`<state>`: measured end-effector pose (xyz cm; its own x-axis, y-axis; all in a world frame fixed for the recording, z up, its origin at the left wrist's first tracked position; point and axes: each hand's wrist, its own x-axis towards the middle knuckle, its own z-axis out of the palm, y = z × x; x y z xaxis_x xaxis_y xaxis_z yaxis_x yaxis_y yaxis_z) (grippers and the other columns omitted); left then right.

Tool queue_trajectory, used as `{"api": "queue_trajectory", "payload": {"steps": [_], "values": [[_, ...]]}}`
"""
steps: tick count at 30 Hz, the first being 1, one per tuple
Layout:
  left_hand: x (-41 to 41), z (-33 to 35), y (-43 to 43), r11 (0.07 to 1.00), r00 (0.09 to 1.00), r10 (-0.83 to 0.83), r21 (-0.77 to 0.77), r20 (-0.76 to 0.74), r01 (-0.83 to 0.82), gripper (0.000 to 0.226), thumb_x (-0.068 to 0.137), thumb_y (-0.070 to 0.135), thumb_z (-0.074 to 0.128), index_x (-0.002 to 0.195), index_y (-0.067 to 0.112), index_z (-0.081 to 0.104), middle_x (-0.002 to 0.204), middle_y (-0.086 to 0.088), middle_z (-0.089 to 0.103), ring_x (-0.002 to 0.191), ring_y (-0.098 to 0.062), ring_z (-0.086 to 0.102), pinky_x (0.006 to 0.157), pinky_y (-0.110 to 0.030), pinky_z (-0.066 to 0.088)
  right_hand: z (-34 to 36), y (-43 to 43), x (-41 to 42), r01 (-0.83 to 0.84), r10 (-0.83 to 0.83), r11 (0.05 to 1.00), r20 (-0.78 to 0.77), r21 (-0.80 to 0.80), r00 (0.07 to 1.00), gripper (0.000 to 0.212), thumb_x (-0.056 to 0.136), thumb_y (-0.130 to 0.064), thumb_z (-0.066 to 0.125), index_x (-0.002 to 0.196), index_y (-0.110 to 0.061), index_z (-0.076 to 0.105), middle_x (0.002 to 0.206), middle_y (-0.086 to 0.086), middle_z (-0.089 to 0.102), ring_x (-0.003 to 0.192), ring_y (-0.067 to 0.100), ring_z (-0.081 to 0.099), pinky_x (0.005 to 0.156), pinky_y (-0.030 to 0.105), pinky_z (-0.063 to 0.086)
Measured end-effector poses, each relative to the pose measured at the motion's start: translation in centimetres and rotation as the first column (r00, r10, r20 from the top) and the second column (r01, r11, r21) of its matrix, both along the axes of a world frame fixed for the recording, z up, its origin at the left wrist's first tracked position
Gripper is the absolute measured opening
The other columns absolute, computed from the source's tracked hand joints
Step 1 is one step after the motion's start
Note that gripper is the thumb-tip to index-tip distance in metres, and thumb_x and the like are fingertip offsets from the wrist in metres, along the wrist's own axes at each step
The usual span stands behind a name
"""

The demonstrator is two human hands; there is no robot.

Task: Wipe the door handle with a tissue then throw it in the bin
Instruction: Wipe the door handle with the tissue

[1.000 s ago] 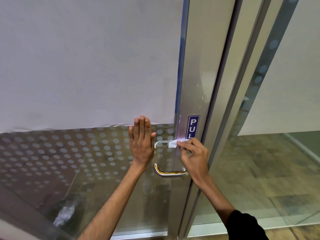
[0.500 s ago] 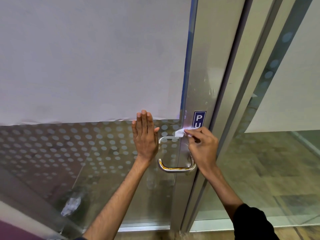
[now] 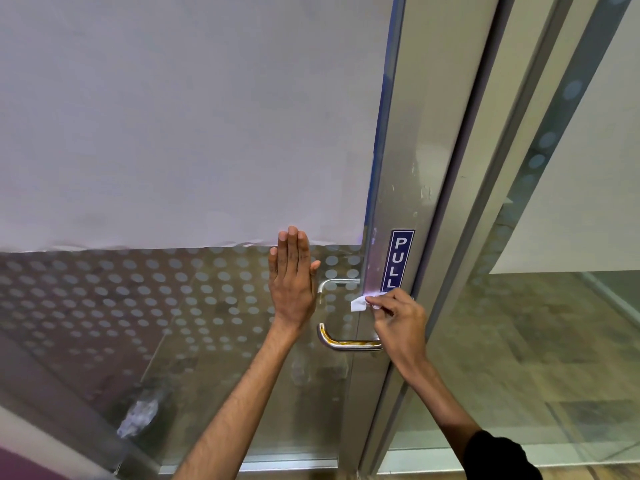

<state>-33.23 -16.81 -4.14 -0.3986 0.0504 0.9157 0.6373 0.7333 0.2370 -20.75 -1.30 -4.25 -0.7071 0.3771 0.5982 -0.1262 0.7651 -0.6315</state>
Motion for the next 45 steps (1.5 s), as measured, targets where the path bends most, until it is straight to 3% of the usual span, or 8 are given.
{"api": "queue_trajectory", "payload": {"steps": [8, 15, 19, 22, 27, 31, 39, 45], "values": [[-0.1, -0.2, -0.3, 1.0, 0.999, 0.005, -0.018, -0.042, -0.006, 0.055, 0.11, 0.032, 0.016, 0.158, 0.014, -0.002, 0.168, 0.001, -0.01, 0.156, -0.015, -0.006, 0.128, -0.033, -0.003, 3.5, -0.6, -0.8, 0.006, -0.016, 0.998, -0.177, -0.057, 0.984, 0.026, 0.08, 0.009, 0.068, 0.092, -0.012, 0.079, 0.079, 0.003, 0.066, 0.07, 0.009, 0.06, 0.069, 0.01, 0.048], [0.3, 0.2, -0.1, 0.999, 0.999, 0.033, -0.004, -0.042, -0.033, 0.055, 0.109, 0.032, 0.014, 0.158, 0.017, -0.005, 0.167, 0.004, -0.014, 0.155, -0.012, -0.01, 0.127, -0.034, -0.008, 0.7, -0.2, 0.4, -0.007, 0.008, 1.0, 0.084, -0.015, 0.996, 0.025, 0.079, 0.007, 0.07, 0.094, -0.011, 0.079, 0.086, 0.006, 0.073, 0.077, 0.017, 0.066, 0.074, 0.035, 0.057], [0.4, 0.3, 0.0, 0.998, 0.998, 0.052, 0.019, -0.029, -0.052, 0.055, 0.108, 0.034, 0.012, 0.157, 0.018, -0.008, 0.166, 0.005, -0.017, 0.154, -0.011, -0.013, 0.126, -0.033, -0.012, 1.6, 0.7, 1.0, 0.029, -0.025, 0.998, 0.058, -0.062, 0.998, 0.021, 0.078, -0.001, 0.076, 0.092, -0.015, 0.079, 0.086, 0.001, 0.074, 0.074, 0.012, 0.067, 0.072, 0.02, 0.054], [0.2, 0.2, 0.1, 0.999, 0.999, 0.044, 0.027, -0.031, -0.043, 0.055, 0.108, 0.034, 0.012, 0.157, 0.018, -0.006, 0.167, 0.006, -0.015, 0.155, -0.012, -0.011, 0.127, -0.033, -0.01, 3.0, 1.5, 1.8, 0.066, -0.06, 0.991, 0.056, -0.117, 0.997, 0.019, 0.078, -0.008, 0.077, 0.093, -0.019, 0.079, 0.09, 0.0, 0.076, 0.077, 0.012, 0.069, 0.072, 0.025, 0.057], [0.0, 0.0, 0.1, 0.999, 0.999, 0.027, 0.038, -0.042, -0.026, 0.055, 0.108, 0.033, 0.014, 0.158, 0.018, -0.005, 0.167, 0.005, -0.014, 0.155, -0.012, -0.009, 0.127, -0.034, -0.007, 2.7, 1.9, 3.7, 0.112, -0.121, 0.992, 0.253, 0.052, 0.96, 0.025, 0.077, -0.013, 0.075, 0.098, -0.025, 0.078, 0.097, 0.0, 0.076, 0.086, 0.02, 0.07, 0.074, 0.029, 0.053], [0.0, -0.1, 0.0, 0.999, 0.998, 0.023, 0.033, -0.054, -0.022, 0.055, 0.108, 0.031, 0.016, 0.158, 0.017, -0.004, 0.167, 0.004, -0.012, 0.155, -0.013, -0.008, 0.128, -0.034, -0.005, 0.9, 1.9, 3.7, 0.102, -0.121, 0.992, 0.368, 0.072, 0.922, 0.029, 0.081, -0.009, 0.068, 0.105, -0.022, 0.077, 0.097, 0.006, 0.073, 0.09, 0.025, 0.067, 0.076, 0.029, 0.048], [-0.1, -0.1, 0.0, 0.999, 0.999, 0.016, 0.029, -0.047, -0.015, 0.055, 0.108, 0.032, 0.015, 0.158, 0.017, -0.003, 0.167, 0.004, -0.012, 0.155, -0.013, -0.007, 0.128, -0.034, -0.005, -1.5, 2.0, 3.4, 0.051, -0.062, 0.998, 0.394, 0.037, 0.917, 0.025, 0.087, -0.012, 0.067, 0.111, -0.016, 0.074, 0.093, 0.001, 0.061, 0.083, 0.018, 0.062, 0.08, 0.027, 0.05], [-0.1, -0.1, 0.0, 1.0, 0.999, 0.014, 0.028, -0.035, -0.013, 0.055, 0.108, 0.033, 0.014, 0.158, 0.017, -0.004, 0.167, 0.004, -0.013, 0.155, -0.013, -0.008, 0.128, -0.035, -0.005, -2.3, 2.1, 3.9, 0.017, -0.032, 0.999, 0.375, 0.043, 0.926, 0.019, 0.091, -0.016, 0.066, 0.107, -0.017, 0.075, 0.083, -0.004, 0.06, 0.071, 0.007, 0.052, 0.067, 0.013, 0.032]]}}
